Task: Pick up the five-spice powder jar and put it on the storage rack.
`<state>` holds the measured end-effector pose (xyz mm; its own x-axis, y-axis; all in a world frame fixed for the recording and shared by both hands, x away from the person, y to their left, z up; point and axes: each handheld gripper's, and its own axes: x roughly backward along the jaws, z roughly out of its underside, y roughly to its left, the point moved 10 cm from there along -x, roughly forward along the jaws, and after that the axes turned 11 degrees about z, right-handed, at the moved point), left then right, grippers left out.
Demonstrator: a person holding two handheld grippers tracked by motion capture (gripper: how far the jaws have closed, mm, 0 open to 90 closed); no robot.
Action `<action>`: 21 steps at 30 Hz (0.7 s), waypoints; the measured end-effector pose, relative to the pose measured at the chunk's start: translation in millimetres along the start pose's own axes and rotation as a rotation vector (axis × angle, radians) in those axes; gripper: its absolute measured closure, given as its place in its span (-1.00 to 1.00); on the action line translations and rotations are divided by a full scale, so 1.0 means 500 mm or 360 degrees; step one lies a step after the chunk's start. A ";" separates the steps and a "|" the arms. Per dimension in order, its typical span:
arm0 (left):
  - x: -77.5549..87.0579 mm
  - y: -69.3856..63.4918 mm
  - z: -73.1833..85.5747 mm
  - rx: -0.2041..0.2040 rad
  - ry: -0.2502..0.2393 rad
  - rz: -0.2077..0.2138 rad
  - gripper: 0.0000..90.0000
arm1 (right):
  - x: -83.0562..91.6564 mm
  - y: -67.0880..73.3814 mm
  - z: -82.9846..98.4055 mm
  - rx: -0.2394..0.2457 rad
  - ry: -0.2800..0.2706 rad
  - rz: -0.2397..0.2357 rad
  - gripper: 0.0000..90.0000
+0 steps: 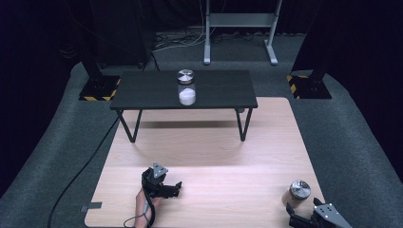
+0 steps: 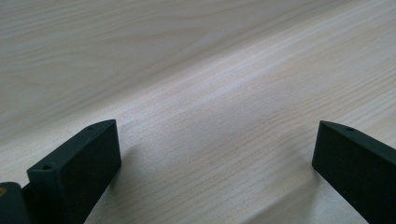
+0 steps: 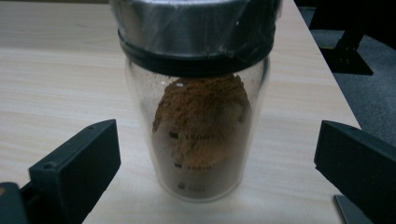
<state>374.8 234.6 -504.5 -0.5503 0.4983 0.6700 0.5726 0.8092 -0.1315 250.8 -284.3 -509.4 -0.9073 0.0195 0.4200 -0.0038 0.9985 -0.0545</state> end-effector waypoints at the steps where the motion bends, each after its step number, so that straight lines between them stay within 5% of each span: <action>1: 0.000 0.000 0.000 -0.0002 0.0002 -0.0003 -1.00 | -0.004 0.001 -0.001 -0.0002 -0.0003 0.0005 -1.00; 21: -0.001 0.002 -0.001 0.0005 -0.0001 -0.0014 -1.00 | -0.054 0.016 -0.029 0.0024 -0.0027 -0.0022 -1.00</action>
<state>376.1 234.9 -504.6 -0.5557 0.4916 0.6705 0.5660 0.8144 -0.1281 281.4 -276.1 -508.0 -0.9141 0.0044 0.4054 -0.0229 0.9978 -0.0625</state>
